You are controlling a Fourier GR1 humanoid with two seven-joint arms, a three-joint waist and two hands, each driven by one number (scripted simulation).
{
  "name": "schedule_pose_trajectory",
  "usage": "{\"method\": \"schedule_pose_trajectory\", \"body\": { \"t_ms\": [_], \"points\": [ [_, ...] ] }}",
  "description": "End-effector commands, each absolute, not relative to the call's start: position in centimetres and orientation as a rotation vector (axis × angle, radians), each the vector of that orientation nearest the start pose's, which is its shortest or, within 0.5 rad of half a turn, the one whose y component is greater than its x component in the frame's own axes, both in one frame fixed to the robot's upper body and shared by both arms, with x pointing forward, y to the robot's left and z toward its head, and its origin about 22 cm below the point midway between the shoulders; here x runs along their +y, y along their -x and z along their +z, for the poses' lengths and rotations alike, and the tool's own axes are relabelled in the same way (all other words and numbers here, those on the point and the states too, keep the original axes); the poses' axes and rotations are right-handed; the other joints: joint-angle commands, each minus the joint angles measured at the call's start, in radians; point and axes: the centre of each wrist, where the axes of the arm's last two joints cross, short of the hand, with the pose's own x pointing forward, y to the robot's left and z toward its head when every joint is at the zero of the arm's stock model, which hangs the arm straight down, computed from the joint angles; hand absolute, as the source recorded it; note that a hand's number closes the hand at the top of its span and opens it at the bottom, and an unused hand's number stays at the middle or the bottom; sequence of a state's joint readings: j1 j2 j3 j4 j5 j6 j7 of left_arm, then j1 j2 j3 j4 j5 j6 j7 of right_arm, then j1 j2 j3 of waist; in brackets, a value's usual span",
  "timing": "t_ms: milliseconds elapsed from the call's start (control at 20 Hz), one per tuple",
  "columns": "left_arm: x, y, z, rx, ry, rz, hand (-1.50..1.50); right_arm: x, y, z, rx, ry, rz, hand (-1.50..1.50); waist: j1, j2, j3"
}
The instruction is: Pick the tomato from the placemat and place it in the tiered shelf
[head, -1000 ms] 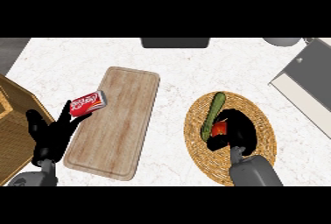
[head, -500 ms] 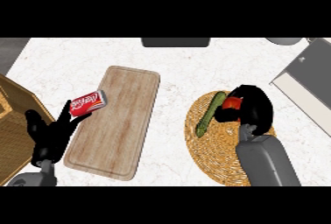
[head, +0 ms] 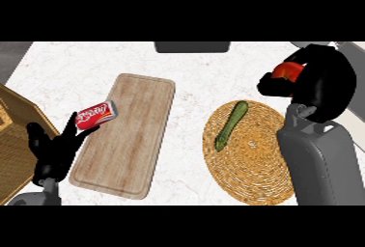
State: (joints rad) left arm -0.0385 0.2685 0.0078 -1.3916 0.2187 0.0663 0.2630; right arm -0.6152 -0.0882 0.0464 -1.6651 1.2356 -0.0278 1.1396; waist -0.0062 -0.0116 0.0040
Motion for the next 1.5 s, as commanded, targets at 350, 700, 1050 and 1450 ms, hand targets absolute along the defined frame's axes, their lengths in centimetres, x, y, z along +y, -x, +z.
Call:
{"method": "schedule_pose_trajectory", "body": {
  "t_ms": [350, 700, 1050, 1450],
  "points": [
    [29.8, -25.1, -2.4, -1.108, -0.133, 0.061, 0.00, -18.3, -31.2, 30.9, -0.997, 1.492, -0.133, 1.50, -0.005, 0.007, -0.006],
    [28.1, -23.6, -3.6, -1.104, -0.080, 0.050, 0.00, -24.0, -30.0, 36.9, -0.996, 1.514, -0.222, 1.50, -0.006, 0.004, -0.006],
    [28.8, -24.9, -2.5, -1.091, -0.104, 0.064, 0.00, -30.5, -29.9, 38.2, -0.975, 1.550, -0.234, 1.50, -0.004, 0.010, -0.004],
    [30.1, -26.3, -1.7, -1.117, -0.097, 0.066, 0.00, -35.7, -30.9, 39.2, -0.932, 1.470, -0.124, 1.50, 0.001, 0.013, -0.005]
  ]
}}
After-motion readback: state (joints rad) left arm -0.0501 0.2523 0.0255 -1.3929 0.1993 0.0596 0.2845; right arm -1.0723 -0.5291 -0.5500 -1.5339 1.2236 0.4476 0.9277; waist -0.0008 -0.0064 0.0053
